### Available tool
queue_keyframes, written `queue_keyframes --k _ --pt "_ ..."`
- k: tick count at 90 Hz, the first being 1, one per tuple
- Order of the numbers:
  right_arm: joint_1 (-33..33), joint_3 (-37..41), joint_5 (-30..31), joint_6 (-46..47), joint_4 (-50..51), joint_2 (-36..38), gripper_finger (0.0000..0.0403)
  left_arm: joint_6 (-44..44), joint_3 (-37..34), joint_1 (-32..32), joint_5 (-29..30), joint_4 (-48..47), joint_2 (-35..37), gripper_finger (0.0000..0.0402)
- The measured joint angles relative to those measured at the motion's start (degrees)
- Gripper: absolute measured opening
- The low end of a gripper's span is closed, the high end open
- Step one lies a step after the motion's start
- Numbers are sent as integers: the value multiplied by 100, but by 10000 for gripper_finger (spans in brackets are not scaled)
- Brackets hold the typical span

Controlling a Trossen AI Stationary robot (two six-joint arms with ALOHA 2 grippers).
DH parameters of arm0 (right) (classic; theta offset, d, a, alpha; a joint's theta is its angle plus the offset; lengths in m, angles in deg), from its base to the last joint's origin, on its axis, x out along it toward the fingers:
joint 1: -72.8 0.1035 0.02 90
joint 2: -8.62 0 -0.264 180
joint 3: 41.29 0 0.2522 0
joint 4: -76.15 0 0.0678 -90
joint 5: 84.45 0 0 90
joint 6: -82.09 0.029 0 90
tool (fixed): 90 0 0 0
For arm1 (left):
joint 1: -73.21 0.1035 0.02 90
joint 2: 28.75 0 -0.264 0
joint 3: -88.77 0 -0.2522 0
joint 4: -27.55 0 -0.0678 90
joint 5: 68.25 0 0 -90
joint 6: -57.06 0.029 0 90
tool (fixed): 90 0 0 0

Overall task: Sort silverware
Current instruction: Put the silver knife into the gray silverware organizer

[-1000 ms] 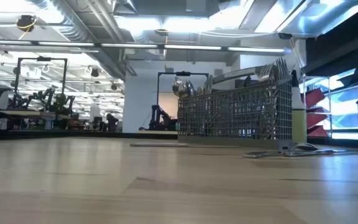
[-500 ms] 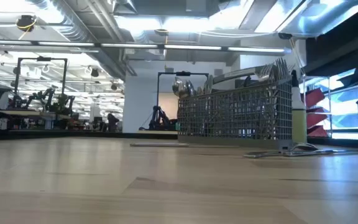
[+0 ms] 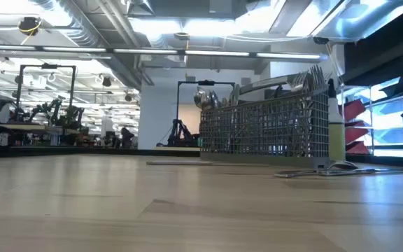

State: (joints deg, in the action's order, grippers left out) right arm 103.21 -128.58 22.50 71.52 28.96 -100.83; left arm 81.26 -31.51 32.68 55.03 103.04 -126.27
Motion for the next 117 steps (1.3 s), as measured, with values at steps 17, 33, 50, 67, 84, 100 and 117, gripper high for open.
queue_keyframes --k 17,33,50,67,84,100,117 --pt "2 0 7 -30 12 22 20 119 0 -57 -3 72 3 237" --pt "6 0 364 -50 376 65 20 539 0 -218 25 56 135 239" --pt "105 0 801 -345 602 114 19 1312 -3 -543 858 -52 364 239" --pt "197 0 1365 -515 1155 315 19 1152 -363 -784 1235 -540 782 239" --pt "180 0 2305 -470 1693 547 19 -137 -981 -616 1329 -1251 1394 239" --pt "-53 0 2836 -437 2154 549 19 -1355 -1633 -172 850 -1963 1719 239" --pt "-671 11 2492 -142 2995 590 19 -1777 -2172 185 881 -2256 1663 239"
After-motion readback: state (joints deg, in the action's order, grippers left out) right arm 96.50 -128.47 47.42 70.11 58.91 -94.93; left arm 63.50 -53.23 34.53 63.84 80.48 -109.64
